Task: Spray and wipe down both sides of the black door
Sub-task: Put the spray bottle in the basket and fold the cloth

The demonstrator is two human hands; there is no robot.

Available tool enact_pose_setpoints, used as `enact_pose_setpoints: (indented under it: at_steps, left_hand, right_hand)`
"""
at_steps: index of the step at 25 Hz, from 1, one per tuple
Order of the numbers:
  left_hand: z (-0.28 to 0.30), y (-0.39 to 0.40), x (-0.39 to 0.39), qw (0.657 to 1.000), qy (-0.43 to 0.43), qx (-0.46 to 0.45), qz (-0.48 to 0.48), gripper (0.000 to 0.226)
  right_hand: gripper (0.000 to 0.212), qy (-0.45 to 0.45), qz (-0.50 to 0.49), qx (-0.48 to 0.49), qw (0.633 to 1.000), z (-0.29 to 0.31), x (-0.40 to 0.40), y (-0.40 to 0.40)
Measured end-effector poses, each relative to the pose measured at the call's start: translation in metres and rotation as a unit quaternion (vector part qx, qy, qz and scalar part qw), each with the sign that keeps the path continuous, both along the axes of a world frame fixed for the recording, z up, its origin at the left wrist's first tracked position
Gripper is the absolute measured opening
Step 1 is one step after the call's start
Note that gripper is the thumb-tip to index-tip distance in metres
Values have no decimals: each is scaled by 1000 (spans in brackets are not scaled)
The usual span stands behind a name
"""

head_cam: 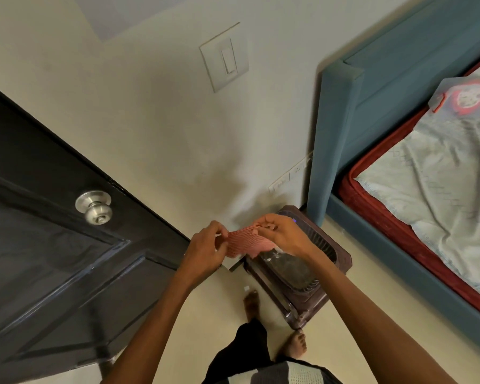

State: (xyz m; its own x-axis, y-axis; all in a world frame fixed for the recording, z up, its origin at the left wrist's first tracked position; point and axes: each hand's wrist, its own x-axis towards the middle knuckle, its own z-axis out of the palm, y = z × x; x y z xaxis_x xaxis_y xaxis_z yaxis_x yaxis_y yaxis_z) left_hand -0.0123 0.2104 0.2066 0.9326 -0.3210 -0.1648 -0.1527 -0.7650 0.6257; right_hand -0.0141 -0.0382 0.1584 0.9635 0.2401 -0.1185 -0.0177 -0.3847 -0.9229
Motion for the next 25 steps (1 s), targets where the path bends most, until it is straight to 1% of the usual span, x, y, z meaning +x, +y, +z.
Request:
enact_pose_setpoints:
  at_steps: [2, 3, 5, 6, 7, 9, 11, 12, 15, 17, 19, 21, 23, 25]
  left_hand:
    - [4, -18, 0, 997, 34, -70, 20, 39]
    - [6, -27, 1, 994, 40, -98, 28, 38]
    - [7, -41, 8, 989, 35, -132, 52, 21]
    - [7, -45, 11, 988, 29, -141, 59, 14]
    - [8, -49, 13, 987, 26, -147, 54, 10]
    - [11, -55, 15, 988, 19, -151, 32, 8]
    - [13, -56, 15, 986, 17, -165, 23, 7]
    - [14, -55, 13, 984, 19, -174, 24, 7]
    - [18, -43, 10, 982, 23, -183, 48, 6]
    - [12, -28, 5, 975, 21, -202, 89, 5]
    - [0, -12, -1, 964, 20, -220, 147, 8]
    - [-23, 5, -11, 948, 48, -237, 207, 12]
    - [-47, 14, -25, 928, 89, -261, 252, 11]
    - [-68, 19, -37, 901, 131, -285, 300, 7]
  right_hand:
    - [21, -6, -7, 37, 999, 7, -2, 11]
    - [25, -5, -24, 75, 997, 9, -3, 13]
    - [33, 9, -64, 146, 987, 14, -5, 9]
    - [36, 20, -72, 157, 985, 17, -5, 2]
    - [38, 29, -63, 143, 987, 19, -6, -5]
    - [40, 65, -8, 56, 996, 10, -6, -25]
    - [34, 111, 72, -36, 991, -8, -12, -40]
    - [30, 126, 95, -67, 985, -21, -17, -43]
    - [21, 124, 109, -117, 979, -54, -34, -35]
    - [14, 135, 59, -103, 984, -62, -40, -30]
    - [10, 161, -46, -18, 986, -63, -42, -34]
    - [7, 160, -128, 45, 978, -61, -40, -44]
    - [5, 140, -169, 67, 973, -55, -38, -52]
    - [10, 127, -168, 83, 974, -53, -36, -53]
